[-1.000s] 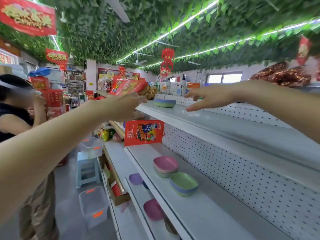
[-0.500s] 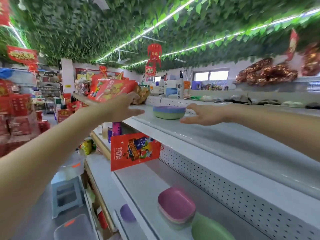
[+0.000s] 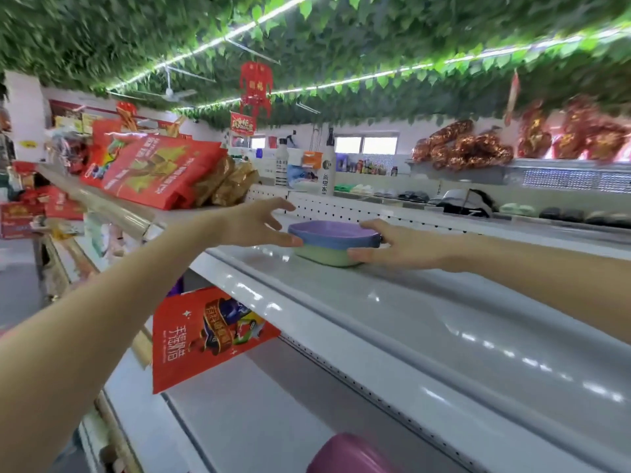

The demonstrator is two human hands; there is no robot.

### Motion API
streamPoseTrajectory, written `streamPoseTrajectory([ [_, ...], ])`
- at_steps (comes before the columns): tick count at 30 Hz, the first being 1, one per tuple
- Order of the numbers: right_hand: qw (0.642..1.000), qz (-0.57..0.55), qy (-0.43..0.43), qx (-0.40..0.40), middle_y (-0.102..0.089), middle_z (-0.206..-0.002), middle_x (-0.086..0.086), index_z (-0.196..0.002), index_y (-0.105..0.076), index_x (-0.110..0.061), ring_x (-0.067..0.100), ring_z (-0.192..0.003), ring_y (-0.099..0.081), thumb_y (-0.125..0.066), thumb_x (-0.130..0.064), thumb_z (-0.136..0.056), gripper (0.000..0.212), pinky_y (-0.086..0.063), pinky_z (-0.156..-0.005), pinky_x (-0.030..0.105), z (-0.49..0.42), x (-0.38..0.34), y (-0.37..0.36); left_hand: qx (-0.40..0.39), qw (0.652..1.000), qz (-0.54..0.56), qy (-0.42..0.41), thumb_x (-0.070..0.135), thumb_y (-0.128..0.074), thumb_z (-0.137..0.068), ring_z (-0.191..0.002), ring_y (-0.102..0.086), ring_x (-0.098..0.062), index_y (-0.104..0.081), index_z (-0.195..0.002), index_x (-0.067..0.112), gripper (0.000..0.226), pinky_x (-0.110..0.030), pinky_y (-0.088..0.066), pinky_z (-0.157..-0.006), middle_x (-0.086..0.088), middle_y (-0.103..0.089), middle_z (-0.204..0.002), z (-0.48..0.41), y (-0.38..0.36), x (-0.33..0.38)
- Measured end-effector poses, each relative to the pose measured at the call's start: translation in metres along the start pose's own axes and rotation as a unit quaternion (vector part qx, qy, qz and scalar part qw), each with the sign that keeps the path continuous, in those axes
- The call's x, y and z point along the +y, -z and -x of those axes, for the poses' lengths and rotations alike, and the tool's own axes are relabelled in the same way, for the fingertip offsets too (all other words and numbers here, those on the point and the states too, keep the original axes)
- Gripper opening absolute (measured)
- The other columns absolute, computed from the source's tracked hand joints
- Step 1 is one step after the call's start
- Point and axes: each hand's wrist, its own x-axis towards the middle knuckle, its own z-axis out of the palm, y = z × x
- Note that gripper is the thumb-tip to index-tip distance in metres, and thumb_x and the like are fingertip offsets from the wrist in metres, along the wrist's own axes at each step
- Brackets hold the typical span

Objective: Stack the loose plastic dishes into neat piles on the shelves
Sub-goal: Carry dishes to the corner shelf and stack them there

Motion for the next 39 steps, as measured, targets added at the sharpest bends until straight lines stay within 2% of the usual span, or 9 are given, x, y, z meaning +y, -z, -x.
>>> streamPoseTrajectory([
  [4,0.999,0.019,-0.004,0.028,-0.046,-0.127,-0.006,-0.14,-0.032,-0.023,0.012,-0.105,-0.049,-0.055,-0.057,-0.083,0.07,-0.035,-0.086,0.023,-0.015,0.005,-0.008,-0.027,0.999,0.019,-0.033,0.034,-0.071,-0.078,-0.104,-0.062,-0.022,-0.036,-0.139,0.026,0.071,-0.038,-0.045,-0.1,-0.009,-0.063,-0.115,-0.023,-0.006,-0.009],
  [12,0.994,-0.01,0.026,0.102,-0.067,-0.1,-0.007,-0.094,-0.059,-0.037,0.014,-0.094,-0.063,-0.05,-0.078,-0.048,0.062,-0.051,-0.085,0.033,-0.032,0.015,-0.014,-0.001,0.997,0.014,-0.081,0.029,-0.075,-0.076,-0.079,-0.06,-0.011,-0.061,-0.123,0.015,0.051,-0.014,-0.044,-0.071,0.001,-0.067,-0.092,-0.05,-0.005,-0.021],
  [16,0.994,-0.026,0.043,0.097,-0.069,-0.099,-0.003,-0.093,-0.063,-0.032,0.016,-0.093,-0.064,-0.051,-0.074,-0.051,0.061,-0.05,-0.086,0.035,-0.028,0.021,-0.011,0.006,0.995,0.017,-0.095,0.026,-0.074,-0.076,-0.069,-0.055,-0.002,-0.064,-0.117,0.012,0.045,-0.007,-0.04,-0.061,0.013,-0.062,-0.076,-0.054,-0.01,-0.014],
  [20,0.992,-0.019,0.045,0.118,-0.061,-0.077,-0.005,-0.095,-0.065,-0.023,0.011,-0.067,-0.052,-0.056,-0.067,-0.065,0.054,-0.038,-0.062,0.023,-0.004,0.032,0.007,-0.001,0.993,0.008,-0.118,0.027,-0.073,-0.077,-0.074,-0.056,-0.01,-0.065,-0.117,0.013,0.043,-0.009,-0.043,-0.063,0.007,-0.065,-0.08,-0.049,-0.012,0.021],
  [23,0.988,-0.017,0.041,0.148,-0.065,-0.085,0.004,-0.098,-0.066,-0.019,0.016,-0.068,-0.054,-0.056,-0.067,-0.063,0.06,-0.038,-0.064,0.023,0.037,0.045,0.032,-0.003,0.987,-0.014,-0.16,0.029,-0.072,-0.076,-0.078,-0.056,-0.017,-0.066,-0.116,0.013,0.043,-0.017,-0.042,-0.065,-0.007,-0.069,-0.091,-0.043,-0.015,0.07],
  [26,0.983,-0.002,0.002,0.186,-0.064,-0.094,0.003,-0.099,-0.065,-0.018,0.005,-0.07,-0.057,-0.06,-0.052,-0.076,0.041,-0.045,-0.065,0.019,0.101,0.063,0.066,0.008,0.977,-0.032,-0.21,0.041,-0.073,-0.069,-0.078,-0.057,-0.023,-0.068,-0.111,0.017,0.049,-0.026,-0.043,-0.067,-0.012,-0.07,-0.093,-0.036,-0.024,0.134],
  [29,0.967,0.016,-0.066,0.247,-0.066,-0.104,0.012,-0.099,-0.065,-0.02,0.026,-0.091,-0.064,-0.064,-0.044,-0.078,0.032,-0.052,-0.087,0.041,0.193,0.085,0.103,0.017,0.959,-0.015,-0.284,0.049,-0.074,-0.061,-0.077,-0.058,-0.023,-0.072,-0.105,0.02,0.053,-0.031,-0.043,-0.07,-0.016,-0.069,-0.093,-0.017,-0.051,0.218],
  [33,0.938,0.038,-0.134,0.319,-0.059,-0.098,-0.007,-0.1,-0.061,-0.029,-0.001,-0.079,-0.059,-0.07,-0.04,-0.072,0.031,-0.047,-0.068,0.011,0.346,0.102,0.136,0.01,0.921,0.037,-0.387,0.049,-0.073,-0.065,-0.07,-0.058,-0.025,-0.072,-0.103,0.018,0.049,-0.037,-0.047,-0.066,-0.018,-0.069,-0.085,0.034,-0.114,0.338],
  [39,0.864,0.114,-0.235,0.431,-0.059,-0.084,-0.015,-0.094,-0.063,-0.024,-0.005,-0.067,-0.056,-0.074,-0.036,-0.073,0.027,-0.039,-0.056,0.005,0.603,0.11,0.158,-0.021,0.847,0.143,-0.511,0.049,-0.077,-0.062,-0.074,-0.059,-0.02,-0.07,-0.092,0.016,0.045,-0.036,-0.048,-0.069,-0.003,-0.067,-0.08,0.162,-0.205,0.538],
])
